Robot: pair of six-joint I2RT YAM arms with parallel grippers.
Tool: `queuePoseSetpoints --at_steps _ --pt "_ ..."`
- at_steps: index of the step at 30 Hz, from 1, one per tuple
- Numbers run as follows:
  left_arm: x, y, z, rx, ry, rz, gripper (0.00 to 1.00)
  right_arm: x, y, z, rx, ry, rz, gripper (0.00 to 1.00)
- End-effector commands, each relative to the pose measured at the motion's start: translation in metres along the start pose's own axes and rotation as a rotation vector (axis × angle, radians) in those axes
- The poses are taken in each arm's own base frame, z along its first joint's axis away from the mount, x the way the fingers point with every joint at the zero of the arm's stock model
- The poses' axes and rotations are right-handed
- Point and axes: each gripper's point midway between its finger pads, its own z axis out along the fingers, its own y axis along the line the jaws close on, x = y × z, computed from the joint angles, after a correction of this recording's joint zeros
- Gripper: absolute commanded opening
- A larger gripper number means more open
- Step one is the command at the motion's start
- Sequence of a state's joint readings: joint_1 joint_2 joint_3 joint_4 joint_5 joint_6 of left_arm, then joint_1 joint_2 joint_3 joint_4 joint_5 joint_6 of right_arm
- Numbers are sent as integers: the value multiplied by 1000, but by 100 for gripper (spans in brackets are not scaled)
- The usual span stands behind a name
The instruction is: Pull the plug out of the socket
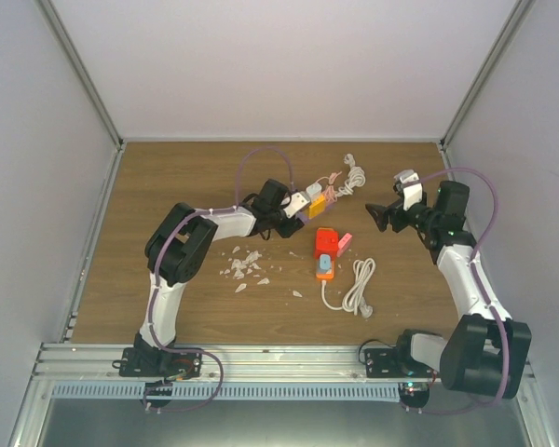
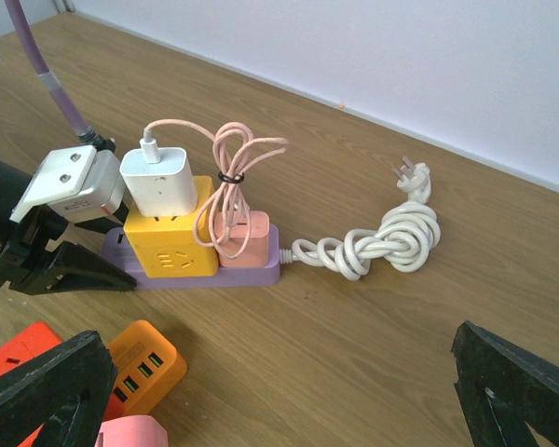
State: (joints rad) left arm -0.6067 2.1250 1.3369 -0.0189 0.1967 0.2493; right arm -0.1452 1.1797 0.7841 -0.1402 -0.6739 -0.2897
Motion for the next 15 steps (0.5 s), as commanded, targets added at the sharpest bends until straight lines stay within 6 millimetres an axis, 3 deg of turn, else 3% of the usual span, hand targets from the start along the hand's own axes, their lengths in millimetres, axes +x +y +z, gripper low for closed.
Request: queuePoseSetpoints --at_steps 1,5,9,15 --pt "12 17 -18 -21 19 8 47 0 2 0 -4 -13 -24 100" --pt "15 20 -34 58 13 -52 43 2 11 1 -54 -25 -22 100" --pt "16 22 -45 55 29 2 39 1 14 1 -68 -30 -31 99" --pt "47 14 -61 95 82 94 39 -1 20 -1 -95 -45 -41 100"
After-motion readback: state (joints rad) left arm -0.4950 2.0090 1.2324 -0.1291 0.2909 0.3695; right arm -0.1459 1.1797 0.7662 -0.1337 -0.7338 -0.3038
